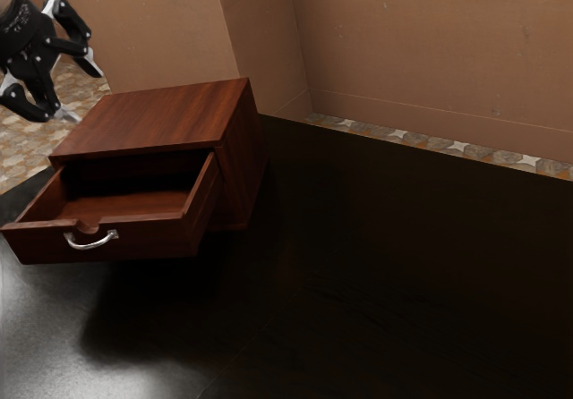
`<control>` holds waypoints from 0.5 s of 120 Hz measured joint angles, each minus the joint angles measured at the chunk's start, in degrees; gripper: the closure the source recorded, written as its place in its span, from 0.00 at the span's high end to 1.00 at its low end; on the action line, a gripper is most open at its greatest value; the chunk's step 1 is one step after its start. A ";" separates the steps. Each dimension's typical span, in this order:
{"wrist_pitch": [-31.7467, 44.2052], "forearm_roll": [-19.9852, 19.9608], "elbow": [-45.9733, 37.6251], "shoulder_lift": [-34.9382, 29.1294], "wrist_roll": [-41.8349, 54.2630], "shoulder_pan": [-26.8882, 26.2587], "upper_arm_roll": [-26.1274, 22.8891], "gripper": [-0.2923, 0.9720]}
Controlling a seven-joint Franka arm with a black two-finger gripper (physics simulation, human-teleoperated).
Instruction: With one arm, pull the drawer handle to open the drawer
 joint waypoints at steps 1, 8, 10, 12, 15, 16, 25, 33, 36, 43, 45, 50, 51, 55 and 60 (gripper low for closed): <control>-0.95 -0.08 0.41 0.09 0.00 -0.62 0.15 0.62; -6.52 -0.45 1.39 0.63 -0.05 -3.15 0.31 0.65; -7.65 -0.56 0.88 0.96 -0.07 -3.43 0.19 0.66; -8.56 -0.68 -0.04 1.32 -0.07 -3.63 0.13 0.67; -9.77 -0.81 -1.66 1.66 -0.07 -3.83 0.08 0.68; -10.15 -0.84 -2.17 1.73 -0.06 -3.87 0.07 0.68; -12.55 -1.02 -5.93 2.01 -0.05 -4.21 0.03 0.71; -13.48 -1.11 -7.79 1.85 -0.03 -4.38 0.01 0.73; -13.72 -1.08 -8.48 1.80 -0.03 -4.31 0.04 0.73; -14.13 -0.89 -9.79 1.50 -0.02 -4.13 0.19 0.74; -14.16 -0.82 -10.27 1.34 -0.01 -4.08 0.23 0.74; -14.05 -0.65 -11.48 0.92 -0.01 -4.01 0.41 0.75; -14.02 -0.62 -11.66 0.85 0.00 -4.01 0.55 0.75; -13.90 -0.49 -12.11 0.68 0.00 -3.98 0.96 0.75; -13.76 -0.38 -12.39 0.57 0.01 -3.96 1.25 0.75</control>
